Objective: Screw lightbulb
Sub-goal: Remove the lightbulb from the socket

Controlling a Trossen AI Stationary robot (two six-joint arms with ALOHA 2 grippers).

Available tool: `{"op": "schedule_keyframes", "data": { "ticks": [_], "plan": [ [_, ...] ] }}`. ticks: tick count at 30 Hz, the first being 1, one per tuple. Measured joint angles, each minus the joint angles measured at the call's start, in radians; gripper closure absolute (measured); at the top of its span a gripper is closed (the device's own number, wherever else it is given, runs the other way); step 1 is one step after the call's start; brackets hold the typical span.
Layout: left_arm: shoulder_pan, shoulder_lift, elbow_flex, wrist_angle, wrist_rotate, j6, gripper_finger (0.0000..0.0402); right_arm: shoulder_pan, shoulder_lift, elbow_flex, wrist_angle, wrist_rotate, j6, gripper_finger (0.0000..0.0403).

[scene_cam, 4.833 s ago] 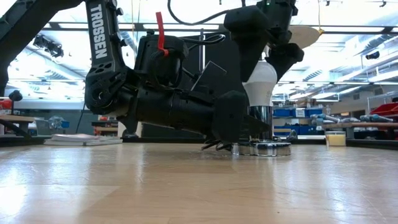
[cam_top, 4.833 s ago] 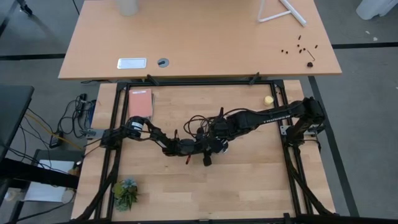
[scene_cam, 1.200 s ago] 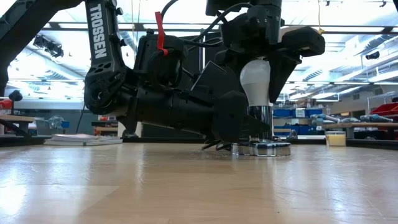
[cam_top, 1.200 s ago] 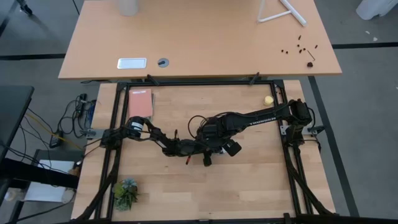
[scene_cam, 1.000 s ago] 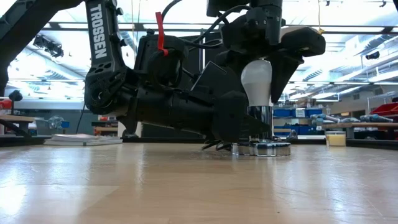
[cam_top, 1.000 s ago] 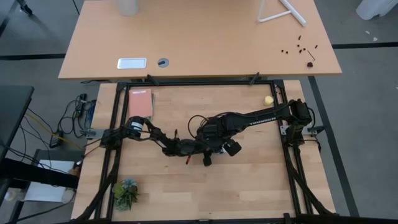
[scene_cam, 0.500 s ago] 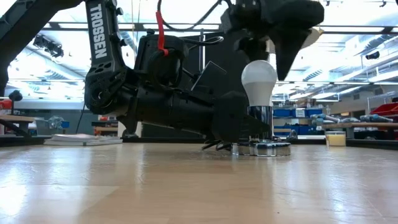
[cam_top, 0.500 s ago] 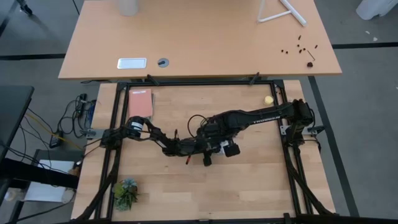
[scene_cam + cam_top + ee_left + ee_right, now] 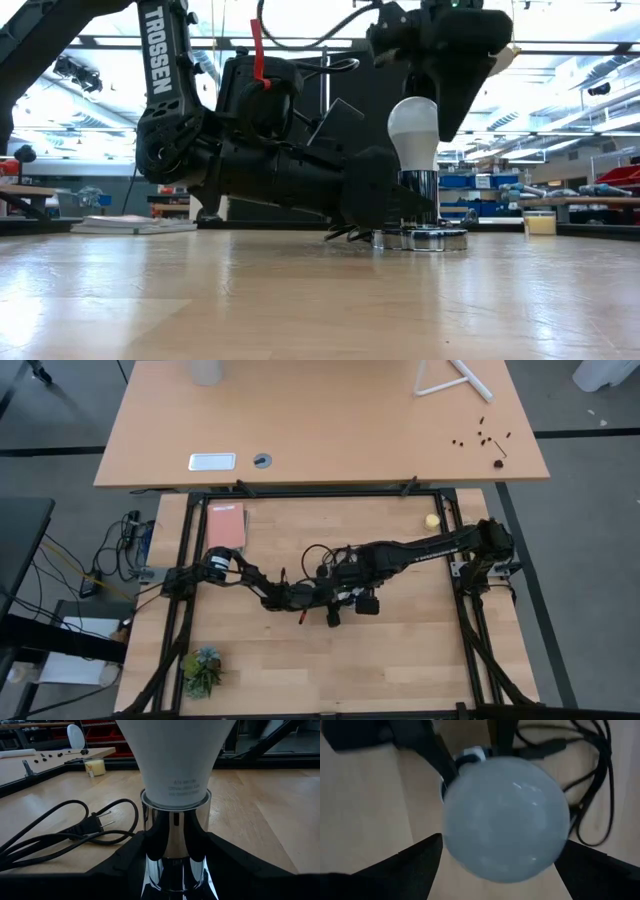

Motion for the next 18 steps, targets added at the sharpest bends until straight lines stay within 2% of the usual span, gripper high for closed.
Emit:
{"op": "schedule_keyframes", "data": {
  "ticks": [9, 12, 18],
  "plan": [
    [0.0, 0.0, 0.0, 0.003, 0.0, -0.001, 0.0219, 0.041, -0.152, -0.217, 0.206, 0.089, 0.241, 0.003],
    [0.0, 0.0, 0.0, 0.005, 0.0, -0.001, 0.0219, 0.04, -0.162, -0.238, 0.272, 0.081, 0.397, 0.003],
    [0.0, 0.0, 0.0, 0.006, 0.0, -0.001, 0.0219, 0.039, -0.137, -0.239, 0.323, 0.082, 0.493, 0.003]
  ]
}}
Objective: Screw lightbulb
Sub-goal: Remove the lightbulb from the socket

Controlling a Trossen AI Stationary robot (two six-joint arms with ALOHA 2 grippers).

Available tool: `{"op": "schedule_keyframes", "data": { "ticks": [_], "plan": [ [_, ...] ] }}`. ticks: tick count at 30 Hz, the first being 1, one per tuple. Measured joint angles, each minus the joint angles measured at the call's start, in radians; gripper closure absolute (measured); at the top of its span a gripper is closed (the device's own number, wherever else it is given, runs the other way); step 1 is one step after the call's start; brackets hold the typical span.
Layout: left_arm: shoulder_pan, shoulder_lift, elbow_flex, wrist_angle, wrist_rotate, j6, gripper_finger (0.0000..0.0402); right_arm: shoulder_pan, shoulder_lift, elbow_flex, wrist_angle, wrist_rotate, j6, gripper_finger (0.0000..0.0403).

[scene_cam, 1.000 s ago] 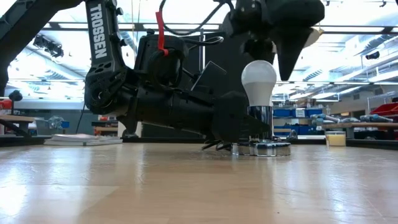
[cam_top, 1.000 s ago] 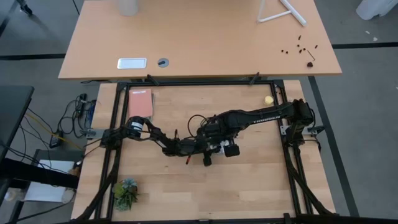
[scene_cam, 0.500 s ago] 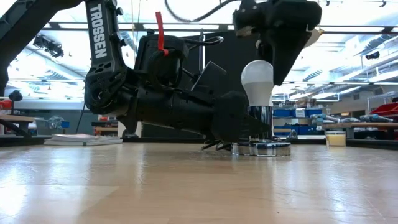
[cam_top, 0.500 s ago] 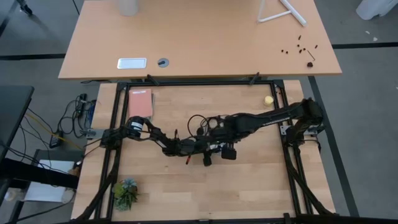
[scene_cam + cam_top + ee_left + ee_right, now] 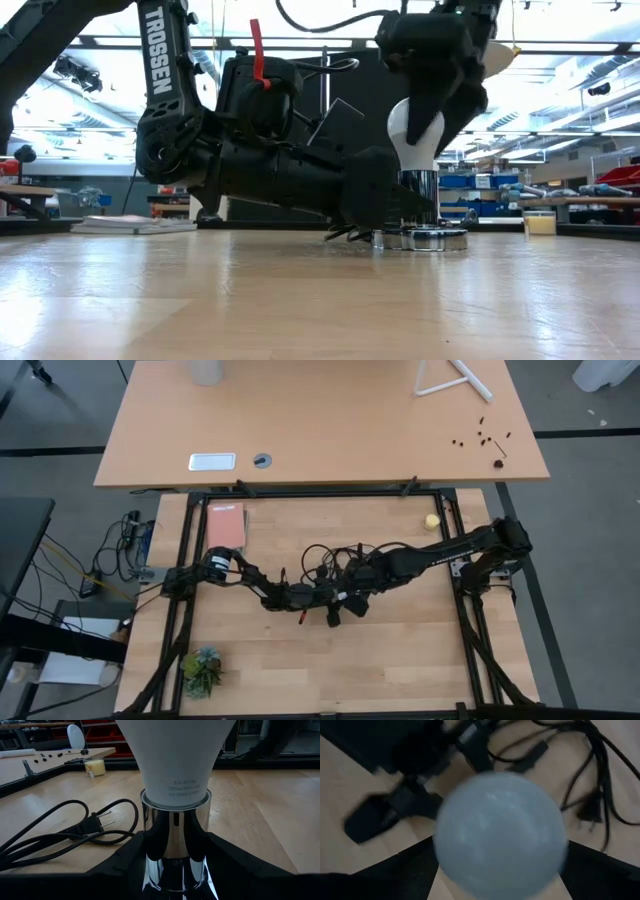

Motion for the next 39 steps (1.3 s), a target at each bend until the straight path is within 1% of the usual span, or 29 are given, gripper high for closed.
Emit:
{"op": "schedule_keyframes", "data": {
  "ticks": [2, 5, 8, 17, 22, 26, 32, 39],
  "plan": [
    [0.0, 0.0, 0.0, 0.0, 0.0, 0.0, 0.0219, 0.0, 0.013, 0.001, 0.048, 0.0, 0.005, 0.003],
    [0.0, 0.0, 0.0, 0.0, 0.0, -0.003, 0.0219, -0.013, 0.035, 0.001, 0.068, 0.001, 0.027, 0.003],
    [0.0, 0.0, 0.0, -0.001, 0.0, -0.003, 0.0219, -0.038, 0.05, 0.001, 0.056, 0.004, 0.063, 0.003],
    [0.0, 0.0, 0.0, -0.003, -0.001, -0.004, 0.0219, -0.059, 0.052, 0.038, 0.031, 0.006, 0.053, 0.003],
    [0.0, 0.0, 0.0, 0.0, -0.001, -0.004, 0.0219, -0.059, 0.061, 0.065, 0.036, -0.026, 0.035, 0.003],
    [0.0, 0.0, 0.0, 0.0, -0.001, -0.004, 0.0219, -0.059, 0.063, 0.068, 0.034, -0.071, 0.083, 0.003],
    [0.0, 0.0, 0.0, 0.0, -0.001, -0.004, 0.0219, -0.059, 0.063, 0.068, -0.041, -0.076, 0.134, 0.003],
    [0.0, 0.0, 0.0, 0.001, -0.001, -0.004, 0.0219, -0.059, 0.063, 0.068, -0.028, -0.092, 0.131, 0.0031]
  ]
}}
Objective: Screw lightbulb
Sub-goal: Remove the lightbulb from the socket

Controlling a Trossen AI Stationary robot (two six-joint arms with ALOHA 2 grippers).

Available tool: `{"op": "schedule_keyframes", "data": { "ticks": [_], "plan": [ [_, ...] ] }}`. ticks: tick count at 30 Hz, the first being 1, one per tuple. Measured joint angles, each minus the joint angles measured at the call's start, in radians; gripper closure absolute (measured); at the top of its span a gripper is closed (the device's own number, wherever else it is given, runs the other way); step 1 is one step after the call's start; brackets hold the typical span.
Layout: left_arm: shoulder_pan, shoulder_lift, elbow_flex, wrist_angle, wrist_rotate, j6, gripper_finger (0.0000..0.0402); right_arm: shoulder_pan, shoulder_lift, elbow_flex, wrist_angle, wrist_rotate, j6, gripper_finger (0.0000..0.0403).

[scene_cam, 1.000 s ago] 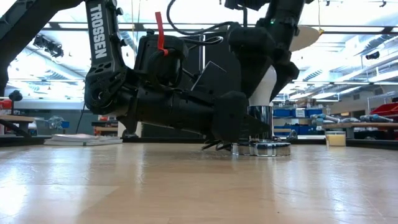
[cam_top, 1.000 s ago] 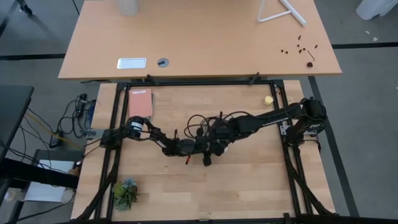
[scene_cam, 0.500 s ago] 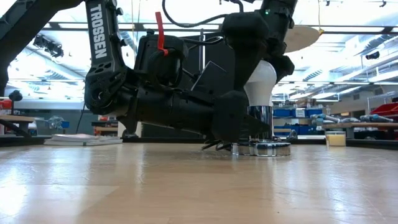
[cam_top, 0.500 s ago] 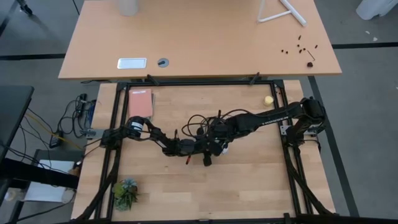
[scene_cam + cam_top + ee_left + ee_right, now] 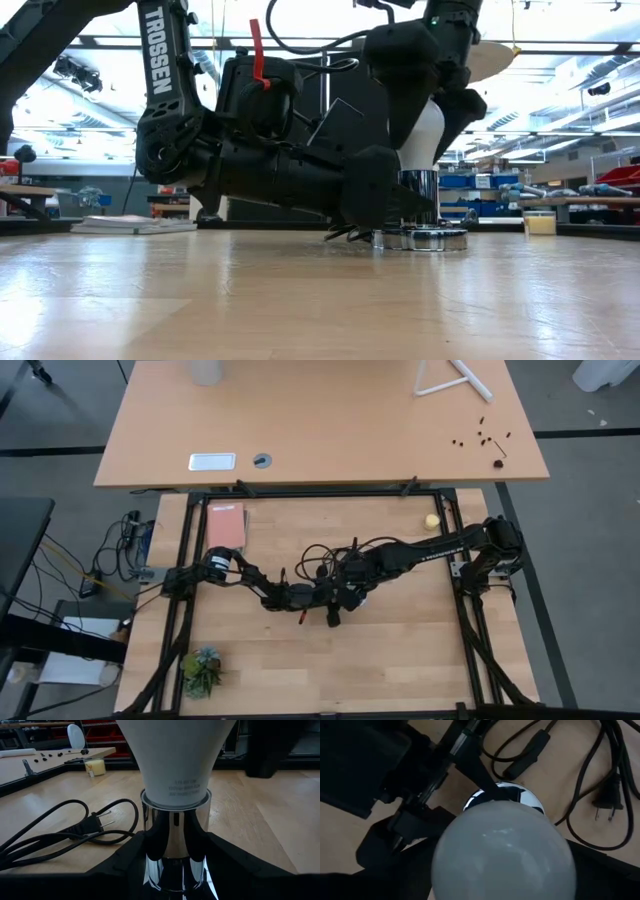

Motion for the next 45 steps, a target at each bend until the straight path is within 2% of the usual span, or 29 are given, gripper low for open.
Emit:
{"op": "schedule_keyframes", "data": {
  "ticks": [10, 17, 28, 38, 45],
  "plan": [
    [0.0, 0.0, 0.0, 0.001, 0.0, 0.0, 0.0219, 0.002, 0.028, 0.002, 0.032, -0.001, 0.008, 0.0083],
    [0.0, 0.0, 0.0, 0.0, 0.0, 0.001, 0.0219, 0.014, 0.054, 0.074, -0.047, 0.034, -0.005, 0.011],
    [0.0, 0.0, 0.0, 0.001, 0.002, 0.001, 0.0219, 0.012, 0.163, 0.248, -0.258, 0.039, -0.061, 0.0116],
    [0.0, 0.0, 0.0, 0.001, 0.001, 0.001, 0.0219, 0.008, 0.163, 0.249, -0.255, 0.012, -0.089, 0.0116],
    [0.0, 0.0, 0.0, 0.001, 0.0, 0.001, 0.0219, 0.007, 0.163, 0.249, -0.245, 0.008, -0.2, 0.0122]
  ]
}}
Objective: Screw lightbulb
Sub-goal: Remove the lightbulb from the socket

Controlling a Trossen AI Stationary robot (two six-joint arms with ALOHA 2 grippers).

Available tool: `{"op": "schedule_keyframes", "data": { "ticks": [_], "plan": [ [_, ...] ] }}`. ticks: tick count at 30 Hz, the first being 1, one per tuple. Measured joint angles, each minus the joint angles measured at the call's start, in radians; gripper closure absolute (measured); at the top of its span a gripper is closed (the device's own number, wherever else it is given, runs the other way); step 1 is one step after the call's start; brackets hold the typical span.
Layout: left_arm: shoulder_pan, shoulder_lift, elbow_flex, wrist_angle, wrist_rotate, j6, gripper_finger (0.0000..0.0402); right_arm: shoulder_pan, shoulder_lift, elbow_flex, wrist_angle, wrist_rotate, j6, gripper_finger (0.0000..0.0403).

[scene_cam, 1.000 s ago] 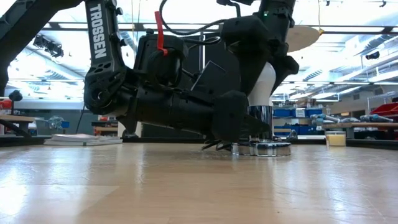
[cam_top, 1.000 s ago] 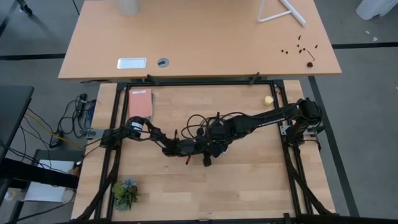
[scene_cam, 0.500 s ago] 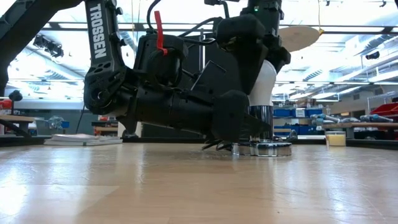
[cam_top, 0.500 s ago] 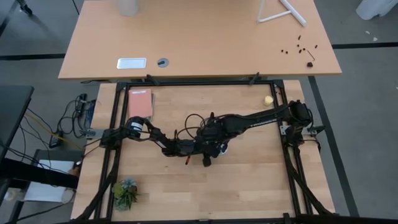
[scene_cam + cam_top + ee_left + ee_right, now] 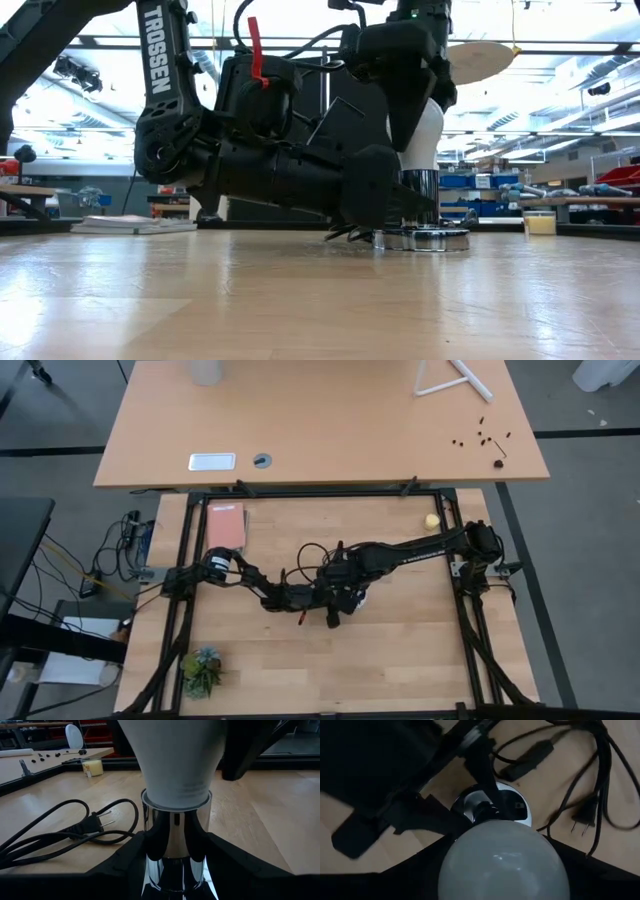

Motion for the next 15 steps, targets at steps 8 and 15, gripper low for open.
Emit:
{"op": "schedule_keyframes", "data": {
  "ticks": [8, 15],
  "plan": [
    [0.0, 0.0, 0.0, 0.0, -0.003, 0.003, 0.0219, 0.0, 0.0, 0.0, 0.007, -0.01, -0.34, 0.013],
    [0.0, 0.0, 0.0, 0.0, -0.004, 0.004, 0.0219, 0.0, -0.001, 0.0, 0.006, -0.034, -0.815, 0.0131]
  ]
}}
